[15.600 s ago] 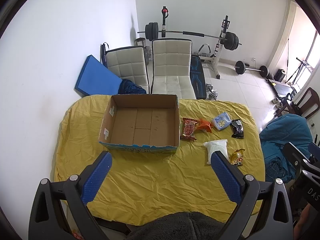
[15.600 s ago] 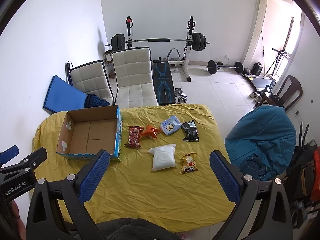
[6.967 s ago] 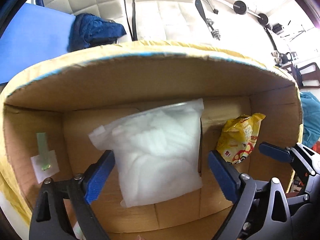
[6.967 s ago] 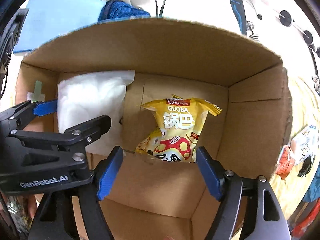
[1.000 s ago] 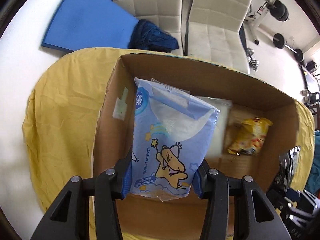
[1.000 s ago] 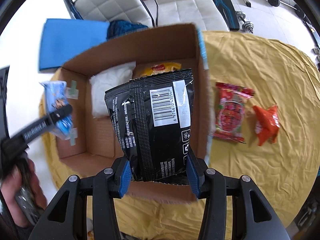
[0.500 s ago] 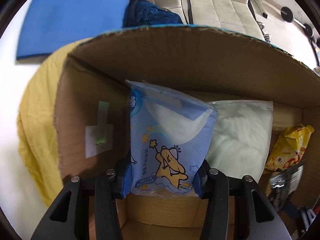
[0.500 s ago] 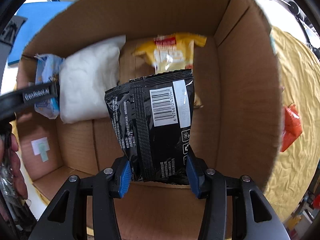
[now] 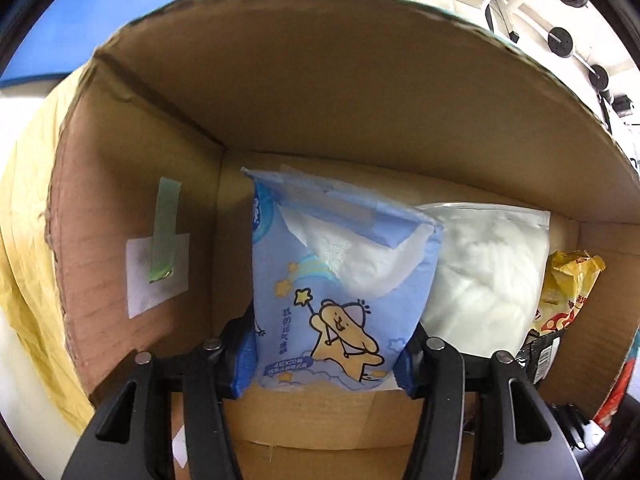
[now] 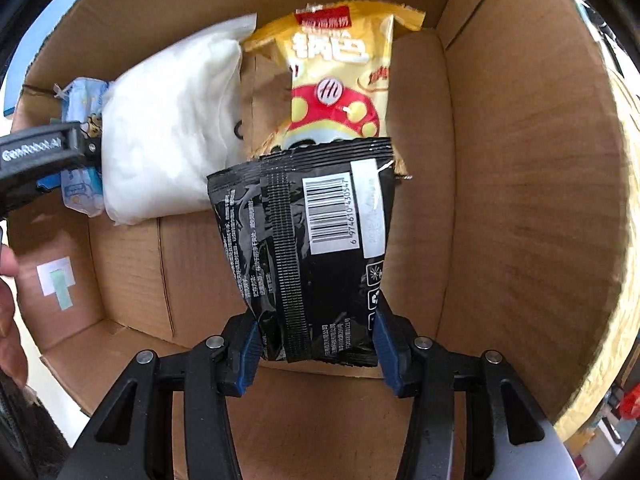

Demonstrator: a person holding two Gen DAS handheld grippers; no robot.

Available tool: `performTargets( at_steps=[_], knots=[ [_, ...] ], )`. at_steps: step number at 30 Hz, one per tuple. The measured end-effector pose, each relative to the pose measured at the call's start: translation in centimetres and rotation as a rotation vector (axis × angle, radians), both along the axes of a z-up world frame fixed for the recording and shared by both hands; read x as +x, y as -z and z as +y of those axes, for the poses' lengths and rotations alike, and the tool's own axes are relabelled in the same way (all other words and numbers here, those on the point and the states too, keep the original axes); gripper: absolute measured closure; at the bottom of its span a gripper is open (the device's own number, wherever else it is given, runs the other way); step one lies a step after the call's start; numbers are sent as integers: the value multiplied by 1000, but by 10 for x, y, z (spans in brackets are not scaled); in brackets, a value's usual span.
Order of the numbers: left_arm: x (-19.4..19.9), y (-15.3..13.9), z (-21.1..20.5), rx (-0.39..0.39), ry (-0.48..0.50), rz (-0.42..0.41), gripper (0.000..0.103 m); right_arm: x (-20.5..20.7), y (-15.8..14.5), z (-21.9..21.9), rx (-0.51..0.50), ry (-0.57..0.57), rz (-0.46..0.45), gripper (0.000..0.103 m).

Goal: Organize snacks
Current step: 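Carry both packs into the box and lower them beside the earlier bags, then open both tools to release the packs and lift out of the box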

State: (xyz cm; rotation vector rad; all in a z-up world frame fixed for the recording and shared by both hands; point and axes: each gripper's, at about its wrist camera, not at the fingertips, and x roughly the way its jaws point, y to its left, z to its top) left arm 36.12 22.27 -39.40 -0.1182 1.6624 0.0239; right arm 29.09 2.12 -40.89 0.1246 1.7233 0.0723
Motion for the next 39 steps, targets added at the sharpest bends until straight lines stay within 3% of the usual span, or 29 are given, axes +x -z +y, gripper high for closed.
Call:
performTargets(
  at_steps=[4, 9, 15, 20, 23, 30, 39],
  knots=[
    [-1, -2, 8, -10, -3, 5, 48, -1, 6, 0, 1, -10, 9, 48],
    [-2, -8, 8, -9, 6, 4, 46, -3, 4, 5, 4, -18, -4, 35],
    [-12, -26, -5, -20, 0, -23, 40, -6, -6, 19, 7, -28, -23, 26],
    [-21, -47, -20, -42, -30, -81, 16, -11, -24, 27, 8, -40, -63, 16],
    [-32, -62, -23, -41, -36, -119, 10, -13, -42, 37, -6, -51, -99, 8],
    [-66, -91, -15, -14, -6, -201, 10, -23, -71, 32, -19, -31, -163, 3],
    [-106, -112, -10, -21, -6, -273, 9, -35, -101, 3, -46, -26, -229, 2]
  ],
)
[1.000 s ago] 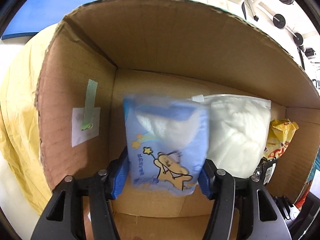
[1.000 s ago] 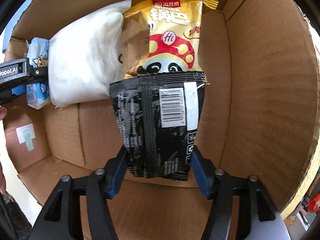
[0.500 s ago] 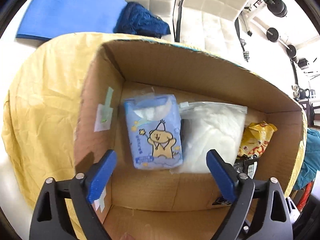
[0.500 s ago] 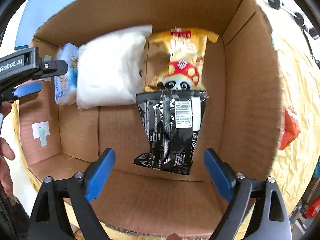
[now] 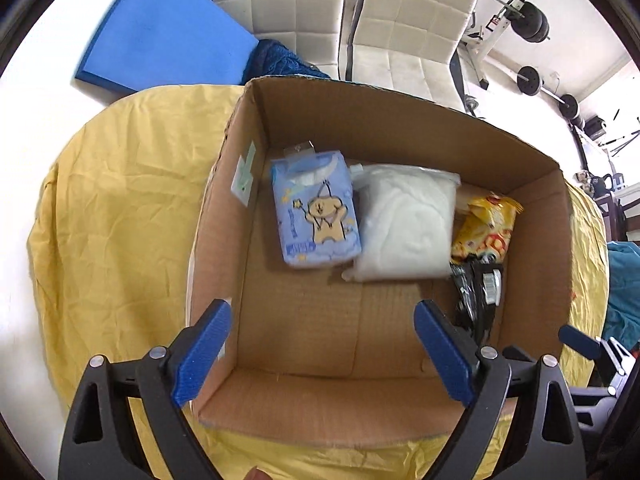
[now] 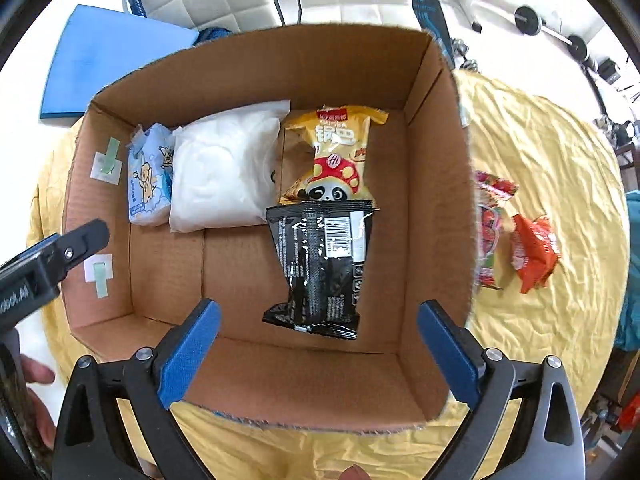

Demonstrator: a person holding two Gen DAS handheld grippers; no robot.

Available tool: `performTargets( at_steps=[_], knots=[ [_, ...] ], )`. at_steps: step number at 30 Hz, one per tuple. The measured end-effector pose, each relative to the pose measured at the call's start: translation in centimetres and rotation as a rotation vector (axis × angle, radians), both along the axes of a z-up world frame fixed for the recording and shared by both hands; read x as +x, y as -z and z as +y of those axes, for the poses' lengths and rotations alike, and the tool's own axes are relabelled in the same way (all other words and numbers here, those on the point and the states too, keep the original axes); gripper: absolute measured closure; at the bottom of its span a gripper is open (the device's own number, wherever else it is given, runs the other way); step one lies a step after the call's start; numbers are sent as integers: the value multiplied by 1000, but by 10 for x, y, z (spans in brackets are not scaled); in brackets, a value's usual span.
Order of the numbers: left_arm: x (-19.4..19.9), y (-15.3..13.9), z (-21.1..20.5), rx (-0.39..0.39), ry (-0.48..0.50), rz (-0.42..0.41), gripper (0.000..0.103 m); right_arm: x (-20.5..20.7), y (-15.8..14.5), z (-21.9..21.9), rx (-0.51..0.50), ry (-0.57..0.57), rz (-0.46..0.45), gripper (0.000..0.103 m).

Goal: Organize snacks
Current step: 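Open both tools to release the packs and lift out of the box, then grasp the red candy pack with the left tool while the right tool grasps the orange pack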

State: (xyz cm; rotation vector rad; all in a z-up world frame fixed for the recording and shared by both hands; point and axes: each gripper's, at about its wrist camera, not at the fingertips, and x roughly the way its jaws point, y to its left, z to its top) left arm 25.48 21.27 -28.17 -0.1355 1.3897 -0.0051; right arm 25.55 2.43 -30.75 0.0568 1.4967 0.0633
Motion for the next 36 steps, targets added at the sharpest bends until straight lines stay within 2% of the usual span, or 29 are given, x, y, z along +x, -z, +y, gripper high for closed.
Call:
performTargets(
  at_steps=[7, 18, 23, 27, 31, 36],
  knots=[
    [-34, -26, -5, 35, 0, -84, 10, -30, -22, -3, 1, -22, -61, 2],
    [-78, -83, -24, 44, 16, -189, 10, -75, -89, -16, 35, -40, -194, 2],
    [-86, -100, -40, 38, 28, -220, 10, -86, -106, -27, 77, -41, -200, 2],
    [-84, -104, -61, 40, 46, -227, 10, -89, -113, -43, 99, -22, -208, 2],
    [-75, -95, -95, 37, 78, -208, 10, -86, -113, -82, 116, 34, -201, 2],
    [-52, -70, -140, 59, 100, -181, 9, -64, -86, -158, 60, 157, -163, 2]
  ],
)
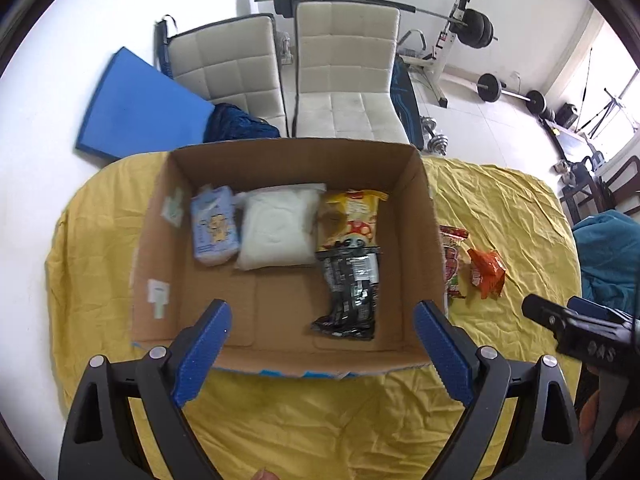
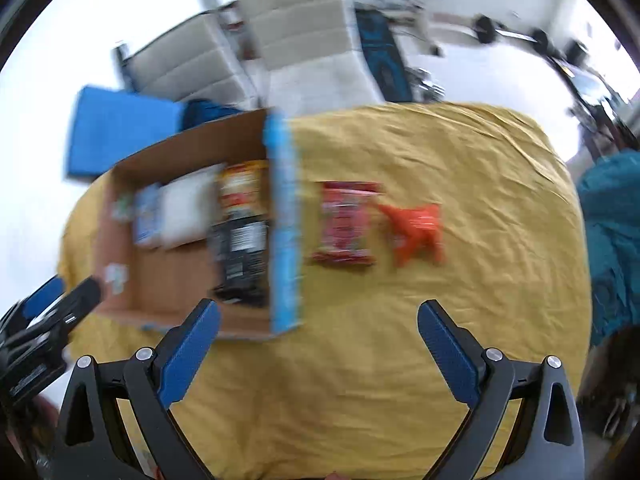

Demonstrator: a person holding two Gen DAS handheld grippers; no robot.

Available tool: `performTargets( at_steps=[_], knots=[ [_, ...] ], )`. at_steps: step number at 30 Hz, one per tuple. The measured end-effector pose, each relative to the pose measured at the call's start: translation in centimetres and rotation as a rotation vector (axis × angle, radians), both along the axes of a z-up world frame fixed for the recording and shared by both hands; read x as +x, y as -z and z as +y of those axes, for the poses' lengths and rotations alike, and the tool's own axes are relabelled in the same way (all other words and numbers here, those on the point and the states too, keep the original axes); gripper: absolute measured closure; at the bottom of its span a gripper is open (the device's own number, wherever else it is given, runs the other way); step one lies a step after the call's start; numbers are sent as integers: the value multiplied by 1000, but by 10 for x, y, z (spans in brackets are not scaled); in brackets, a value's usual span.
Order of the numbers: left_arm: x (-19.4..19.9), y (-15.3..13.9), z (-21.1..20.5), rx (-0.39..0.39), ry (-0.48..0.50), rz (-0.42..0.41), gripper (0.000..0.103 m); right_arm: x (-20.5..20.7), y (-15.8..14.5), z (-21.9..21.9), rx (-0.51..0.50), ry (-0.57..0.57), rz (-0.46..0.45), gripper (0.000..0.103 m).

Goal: Organize snacks
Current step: 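Grasp the red candy pack with the left tool while the right tool grasps the orange pack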

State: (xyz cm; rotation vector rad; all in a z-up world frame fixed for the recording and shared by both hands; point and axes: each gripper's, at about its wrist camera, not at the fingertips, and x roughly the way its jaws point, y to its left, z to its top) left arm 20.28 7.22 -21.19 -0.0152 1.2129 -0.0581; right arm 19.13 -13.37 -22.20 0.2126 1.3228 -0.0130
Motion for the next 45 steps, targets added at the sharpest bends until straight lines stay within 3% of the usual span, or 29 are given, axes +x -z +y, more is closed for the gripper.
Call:
performTargets(
  at_steps=[4, 8, 13, 16, 22, 30, 35, 38, 41, 43, 45],
  knots=[
    [26, 29, -38, 5, 14, 61, 9, 35, 62, -70, 53, 131, 126, 2],
    [45, 50, -69, 38, 33, 91, 9, 64, 119, -107, 114, 204, 219, 8],
    [68, 67, -98, 79, 54, 130, 9, 94, 180, -115, 154, 201, 321, 24],
    [78, 63, -118, 92, 79, 127, 10, 101, 199, -110, 137, 161, 353, 48],
    [96, 72, -178, 121, 176, 152, 10, 89, 183, -140, 72, 143, 310, 53],
    [130, 157, -233, 272, 277, 356, 10, 66, 160, -216, 2, 185, 287, 53],
    [140, 190, -247, 404, 326, 414, 17, 59, 165, -246, 14, 218, 286, 53],
    [142, 209, -256, 435, 349, 484, 30, 50, 173, -254, 28, 221, 290, 53],
    [142, 226, -259, 473, 356, 505, 30, 43, 177, -256, 33, 217, 290, 53],
    [145, 227, -256, 448, 322, 499, 32, 39, 178, -264, 43, 218, 290, 53],
    [147, 225, -256, 433, 299, 489, 44, 37, 180, -266, 49, 221, 289, 53]
  ],
)
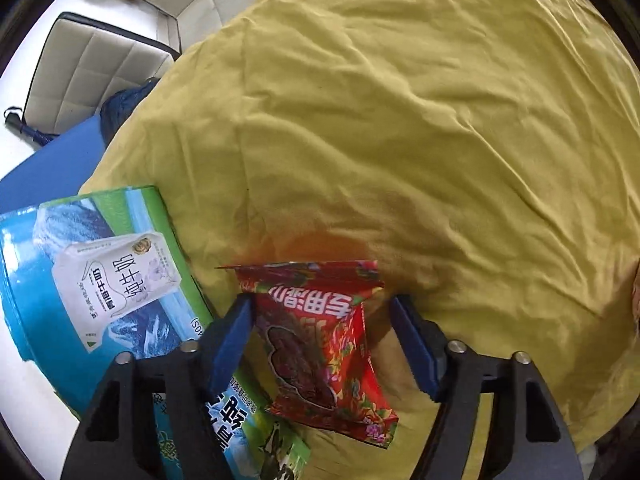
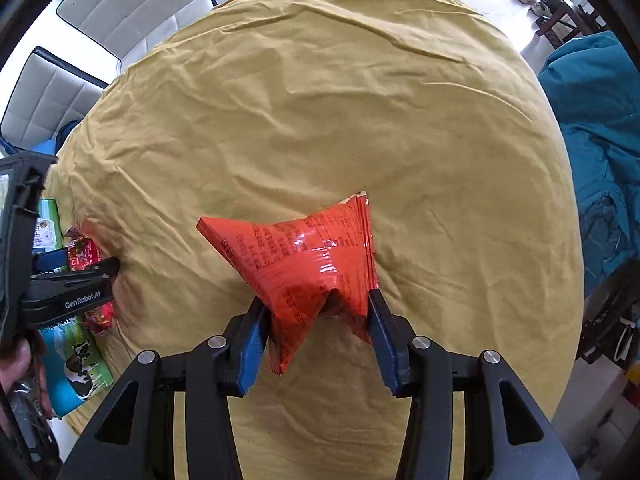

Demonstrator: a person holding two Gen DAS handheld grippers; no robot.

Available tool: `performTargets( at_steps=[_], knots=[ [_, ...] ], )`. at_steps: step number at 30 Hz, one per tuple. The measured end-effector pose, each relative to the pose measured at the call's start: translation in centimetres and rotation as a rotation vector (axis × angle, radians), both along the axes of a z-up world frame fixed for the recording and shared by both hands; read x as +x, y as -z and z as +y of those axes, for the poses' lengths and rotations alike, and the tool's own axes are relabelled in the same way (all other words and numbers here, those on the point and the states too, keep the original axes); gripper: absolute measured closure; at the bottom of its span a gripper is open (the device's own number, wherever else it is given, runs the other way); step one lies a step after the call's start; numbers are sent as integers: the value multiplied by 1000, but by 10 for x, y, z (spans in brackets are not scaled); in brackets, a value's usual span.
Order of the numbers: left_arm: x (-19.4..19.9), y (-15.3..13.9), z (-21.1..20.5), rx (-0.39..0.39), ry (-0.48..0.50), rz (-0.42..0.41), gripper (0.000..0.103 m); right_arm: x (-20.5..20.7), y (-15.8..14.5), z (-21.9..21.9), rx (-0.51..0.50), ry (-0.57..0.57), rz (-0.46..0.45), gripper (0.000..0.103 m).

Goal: Organize snacks
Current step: 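Grasp the red candy pack with the left tool while the right tool grasps the orange pack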

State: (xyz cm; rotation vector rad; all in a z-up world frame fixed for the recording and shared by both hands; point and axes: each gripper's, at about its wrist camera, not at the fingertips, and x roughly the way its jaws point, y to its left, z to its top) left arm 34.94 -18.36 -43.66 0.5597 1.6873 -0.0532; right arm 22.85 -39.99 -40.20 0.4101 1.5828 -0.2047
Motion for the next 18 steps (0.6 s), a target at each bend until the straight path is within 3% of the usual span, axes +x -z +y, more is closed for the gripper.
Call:
performTargets(
  at_steps=[1, 2, 9, 12, 16, 18],
  knots=[
    [0, -2, 0, 2, 5, -8, 54, -2, 1, -2, 2, 1, -2, 53],
    [1, -5, 0, -1, 6, -18, 57, -4, 1, -4, 3, 0, -3, 53],
    [-20, -25, -11, -234, -87, 21, 59, 1, 2, 0, 10, -12, -6, 53],
    [-27, -23, -16, -334, -113, 81, 54, -2, 4, -2, 16, -22, 6, 53],
    [-30, -29, -8, -425, -166, 116, 40, -2, 11, -4, 37, -56, 25, 51],
    [-39, -30, -6, -451, -186, 127, 39, -3, 11, -5, 58, -71, 31, 46]
  ],
)
